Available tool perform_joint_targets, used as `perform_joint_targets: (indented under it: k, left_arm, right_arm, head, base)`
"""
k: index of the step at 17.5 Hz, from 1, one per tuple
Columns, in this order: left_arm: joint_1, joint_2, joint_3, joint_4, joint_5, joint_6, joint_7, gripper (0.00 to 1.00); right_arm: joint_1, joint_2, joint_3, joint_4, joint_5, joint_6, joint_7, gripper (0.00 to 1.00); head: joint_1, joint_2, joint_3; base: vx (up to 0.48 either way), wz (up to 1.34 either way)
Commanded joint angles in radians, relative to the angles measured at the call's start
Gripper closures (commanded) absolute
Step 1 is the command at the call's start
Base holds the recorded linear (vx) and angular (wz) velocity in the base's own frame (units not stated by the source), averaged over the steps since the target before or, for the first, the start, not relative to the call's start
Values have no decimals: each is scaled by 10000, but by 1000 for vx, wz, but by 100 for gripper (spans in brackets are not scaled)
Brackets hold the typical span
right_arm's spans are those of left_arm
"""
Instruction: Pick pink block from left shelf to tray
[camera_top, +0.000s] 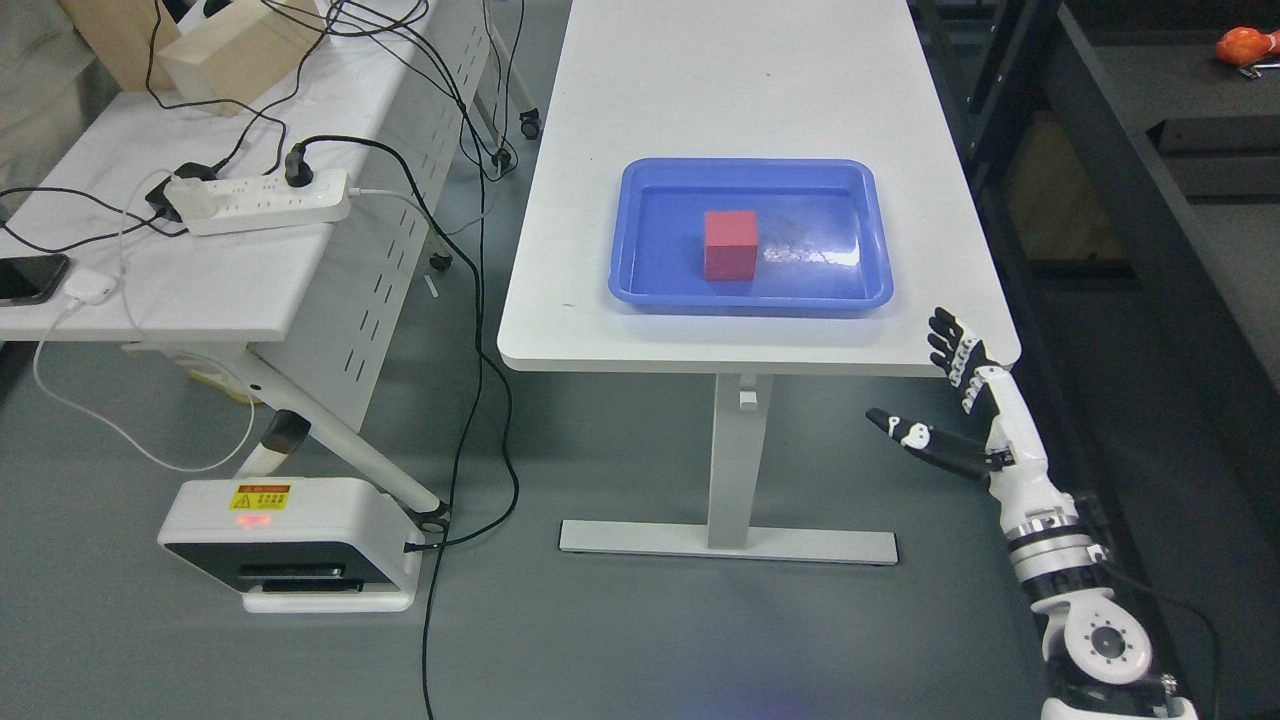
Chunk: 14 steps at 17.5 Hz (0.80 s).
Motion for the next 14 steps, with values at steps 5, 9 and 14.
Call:
perform_joint_targets:
  k: [5, 9, 14]
  left_arm:
    - [198, 175, 0, -175, 0, 2, 2, 0]
    - [198, 175, 0, -175, 0, 2, 2, 0]
    - [198, 175, 0, -175, 0, 2, 2, 0]
  right_arm:
    - [2, -175, 3, 1, 0, -28, 82, 0]
    - [2, -175, 3, 1, 0, -28, 82, 0]
    - [-13, -175, 3, 1, 0, -13, 82, 0]
  head:
    - [0, 0, 0]
    - [0, 0, 0]
    - [0, 1, 0]
  base:
    - [-11, 16]
    - [0, 0]
    - [0, 0]
